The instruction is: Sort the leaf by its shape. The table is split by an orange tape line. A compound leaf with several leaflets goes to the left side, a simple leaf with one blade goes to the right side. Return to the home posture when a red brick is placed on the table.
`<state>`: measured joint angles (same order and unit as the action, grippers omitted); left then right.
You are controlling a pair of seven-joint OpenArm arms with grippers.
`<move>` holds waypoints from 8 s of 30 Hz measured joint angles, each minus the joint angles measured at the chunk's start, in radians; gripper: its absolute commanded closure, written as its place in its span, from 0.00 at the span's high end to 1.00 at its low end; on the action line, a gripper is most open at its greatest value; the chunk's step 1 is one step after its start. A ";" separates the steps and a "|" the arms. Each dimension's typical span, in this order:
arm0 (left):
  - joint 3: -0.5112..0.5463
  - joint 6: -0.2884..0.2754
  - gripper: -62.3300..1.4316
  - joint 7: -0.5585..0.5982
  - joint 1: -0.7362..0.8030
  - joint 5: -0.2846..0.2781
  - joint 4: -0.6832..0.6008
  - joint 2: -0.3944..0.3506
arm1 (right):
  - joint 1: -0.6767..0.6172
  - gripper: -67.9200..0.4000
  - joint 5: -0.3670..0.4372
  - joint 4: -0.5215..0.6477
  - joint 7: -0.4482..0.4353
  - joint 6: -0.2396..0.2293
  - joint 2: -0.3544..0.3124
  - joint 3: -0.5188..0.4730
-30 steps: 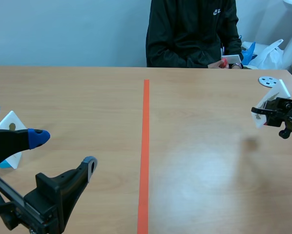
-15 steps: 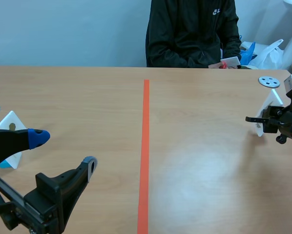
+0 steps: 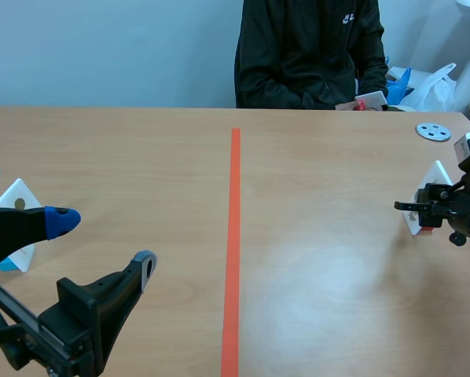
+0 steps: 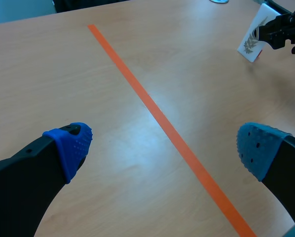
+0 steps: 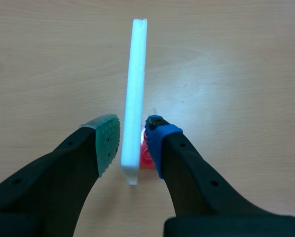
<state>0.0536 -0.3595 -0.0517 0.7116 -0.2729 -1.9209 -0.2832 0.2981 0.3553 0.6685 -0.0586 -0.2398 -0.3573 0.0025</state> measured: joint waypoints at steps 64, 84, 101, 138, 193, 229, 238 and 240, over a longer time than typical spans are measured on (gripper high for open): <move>0.000 0.000 1.00 0.000 0.000 0.000 0.000 -0.055 | -0.945 1.00 0.277 1.234 0.220 -0.277 -0.056 -0.139; 0.000 0.000 1.00 0.000 0.000 -0.001 0.000 -0.055 | -0.953 1.00 0.273 1.234 0.225 -0.277 -0.047 -0.139; 0.000 0.000 1.00 0.000 0.000 -0.001 0.000 -0.055 | -0.953 1.00 0.270 1.234 0.225 -0.274 -0.047 -0.139; 0.000 0.000 1.00 0.002 0.000 -0.005 0.000 -0.055 | -0.545 1.00 0.003 0.884 0.079 -0.277 -0.072 0.315; 0.000 0.000 1.00 0.011 0.000 -0.005 0.000 -0.055 | -0.202 0.03 -0.307 0.378 -0.148 -0.171 0.110 0.686; 0.000 0.000 1.00 0.016 0.000 -0.005 0.000 -0.055 | -0.443 0.03 -0.057 0.728 -0.008 -0.183 0.013 0.171; 0.000 0.000 1.00 0.018 0.000 -0.005 0.000 -0.055 | -0.541 0.03 0.049 0.728 0.048 -0.176 0.014 0.031; 0.000 0.000 1.00 0.018 0.000 -0.005 0.000 -0.055 | -0.543 0.03 0.072 0.728 0.077 -0.171 0.014 0.005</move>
<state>0.0536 -0.3595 -0.0338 0.7116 -0.2775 -1.9209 -0.3382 -0.2447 0.4278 1.3964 0.0181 -0.4107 -0.3435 0.0074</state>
